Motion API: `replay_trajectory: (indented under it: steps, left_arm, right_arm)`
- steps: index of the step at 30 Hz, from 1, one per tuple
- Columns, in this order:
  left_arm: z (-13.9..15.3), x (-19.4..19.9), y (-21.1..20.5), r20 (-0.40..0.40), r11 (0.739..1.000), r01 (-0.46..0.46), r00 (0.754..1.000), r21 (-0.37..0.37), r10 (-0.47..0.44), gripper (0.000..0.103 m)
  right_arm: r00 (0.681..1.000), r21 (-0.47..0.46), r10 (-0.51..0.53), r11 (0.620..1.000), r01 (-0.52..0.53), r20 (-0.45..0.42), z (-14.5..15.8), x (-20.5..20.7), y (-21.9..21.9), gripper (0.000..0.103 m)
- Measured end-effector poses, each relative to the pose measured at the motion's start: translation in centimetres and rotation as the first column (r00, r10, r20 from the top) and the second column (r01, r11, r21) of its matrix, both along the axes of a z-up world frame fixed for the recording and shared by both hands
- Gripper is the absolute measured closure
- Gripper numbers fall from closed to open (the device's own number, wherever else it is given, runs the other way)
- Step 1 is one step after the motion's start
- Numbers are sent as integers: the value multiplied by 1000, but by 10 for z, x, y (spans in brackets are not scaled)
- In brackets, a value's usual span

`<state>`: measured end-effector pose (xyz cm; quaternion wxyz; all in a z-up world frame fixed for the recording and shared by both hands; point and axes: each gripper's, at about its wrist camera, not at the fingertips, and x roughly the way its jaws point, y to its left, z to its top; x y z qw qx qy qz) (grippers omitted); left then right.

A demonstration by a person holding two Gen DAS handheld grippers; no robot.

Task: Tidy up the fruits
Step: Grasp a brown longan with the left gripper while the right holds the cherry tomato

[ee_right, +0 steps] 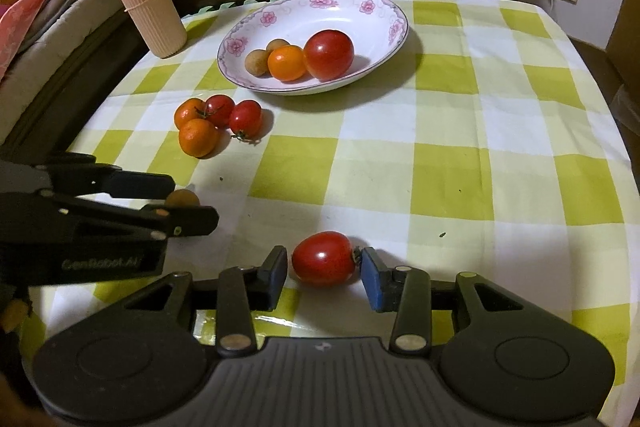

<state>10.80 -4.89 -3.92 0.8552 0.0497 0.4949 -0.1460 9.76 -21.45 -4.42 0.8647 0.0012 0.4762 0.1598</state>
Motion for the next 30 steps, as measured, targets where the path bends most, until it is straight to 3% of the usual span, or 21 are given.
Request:
replay_trajectory:
  steps: [12,18,22,30]
  left_arm:
    - [-3,-13,-2,22,999,27,999,19,-27,49]
    - [-2,-10,1,21,1000,6,1000,7,-6,58]
    - [-1,-7,5,15,1000,-13,1000,-3,13,69]
    - [2,-9,5,22,1000,-10,1000,-7,10,70]
  right_arm:
    - [1000,-56,0,998,2,23,0,-1,11,60]
    - [999,-120,19,993,-14,40,-1,0,23,64]
    - [1000,-110,1,994,2,29,0,2,18,67]
    - [1000,-110,10,994,-8,26,3,4,24,68]
